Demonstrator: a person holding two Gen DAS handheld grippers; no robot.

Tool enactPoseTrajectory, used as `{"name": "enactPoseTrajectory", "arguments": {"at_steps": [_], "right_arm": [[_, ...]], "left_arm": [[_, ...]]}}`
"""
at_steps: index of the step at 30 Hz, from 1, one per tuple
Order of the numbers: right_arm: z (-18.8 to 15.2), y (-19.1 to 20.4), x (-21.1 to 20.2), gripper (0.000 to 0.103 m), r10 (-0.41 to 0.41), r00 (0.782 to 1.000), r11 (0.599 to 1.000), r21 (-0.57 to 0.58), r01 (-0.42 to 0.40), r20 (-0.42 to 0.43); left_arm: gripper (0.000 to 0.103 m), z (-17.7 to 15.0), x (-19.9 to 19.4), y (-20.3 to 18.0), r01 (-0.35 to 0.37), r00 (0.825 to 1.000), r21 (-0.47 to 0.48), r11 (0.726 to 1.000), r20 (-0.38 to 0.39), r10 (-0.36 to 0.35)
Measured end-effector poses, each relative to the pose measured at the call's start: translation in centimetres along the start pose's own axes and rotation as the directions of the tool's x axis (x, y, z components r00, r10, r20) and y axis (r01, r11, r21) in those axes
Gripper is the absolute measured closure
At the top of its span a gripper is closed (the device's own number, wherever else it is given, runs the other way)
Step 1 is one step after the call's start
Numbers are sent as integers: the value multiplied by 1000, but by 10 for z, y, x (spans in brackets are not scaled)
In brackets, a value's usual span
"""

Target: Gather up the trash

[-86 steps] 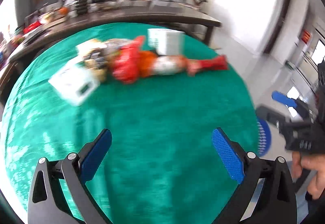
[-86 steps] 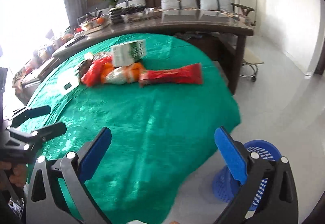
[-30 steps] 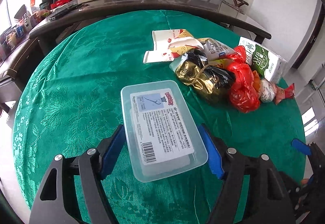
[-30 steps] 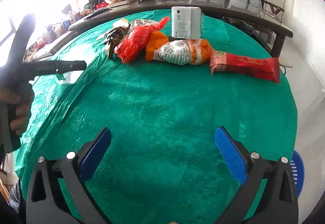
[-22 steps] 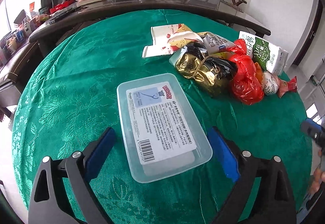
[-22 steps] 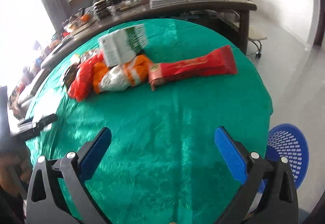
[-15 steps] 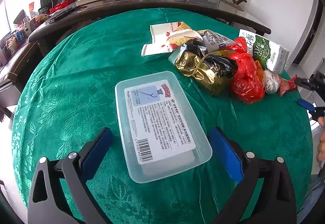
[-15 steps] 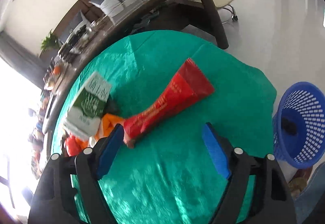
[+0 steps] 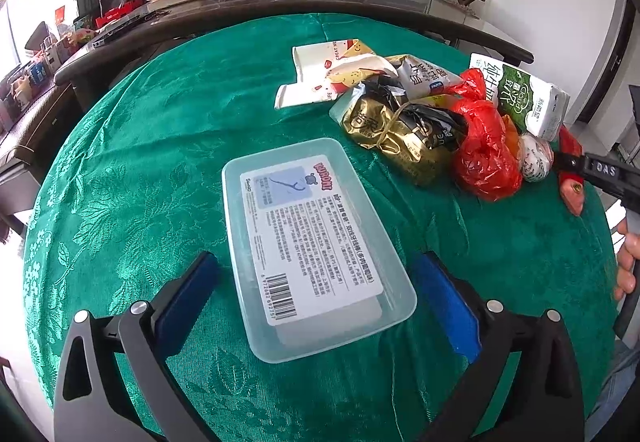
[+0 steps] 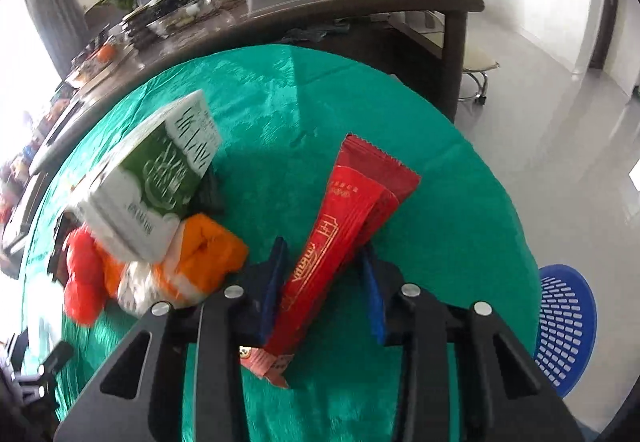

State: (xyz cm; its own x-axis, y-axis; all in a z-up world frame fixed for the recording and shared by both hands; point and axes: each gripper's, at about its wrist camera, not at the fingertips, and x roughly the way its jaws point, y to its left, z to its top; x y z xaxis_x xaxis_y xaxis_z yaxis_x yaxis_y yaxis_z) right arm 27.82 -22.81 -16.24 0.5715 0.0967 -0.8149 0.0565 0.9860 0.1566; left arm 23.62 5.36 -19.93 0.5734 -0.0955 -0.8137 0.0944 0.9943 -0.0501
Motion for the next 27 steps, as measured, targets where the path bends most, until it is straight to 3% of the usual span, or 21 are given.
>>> {"name": "enactPoseTrajectory", "arguments": {"at_steps": [6,8,10,12,19,27], "right_arm": [[-56,35,-31,69,188,981,955,-222,-196,-57],[-64,44,-34,63,165,986,949,-267,-167,-30],[-68,49,-32,46,178,984,948,-264,-176,-16],[-72,53,-31,39,174,985,950,-264,-167,4],[-74,64,-31,35,105,994,949,-301,-96,14],[-69,70,-28,35,99,995,950,-300,-90,14]], "left_arm": [[5,0,1,-1,-6,1000,5,1000,-2,6],[5,1,1,-2,-14,1000,10,1000,-5,14],[5,1,2,-3,-22,1000,16,1000,-7,22],[5,0,2,-3,-26,1000,18,999,-8,26],[5,0,3,-5,-32,999,23,999,-10,33],[5,0,3,-5,-34,999,24,999,-10,34]]}}
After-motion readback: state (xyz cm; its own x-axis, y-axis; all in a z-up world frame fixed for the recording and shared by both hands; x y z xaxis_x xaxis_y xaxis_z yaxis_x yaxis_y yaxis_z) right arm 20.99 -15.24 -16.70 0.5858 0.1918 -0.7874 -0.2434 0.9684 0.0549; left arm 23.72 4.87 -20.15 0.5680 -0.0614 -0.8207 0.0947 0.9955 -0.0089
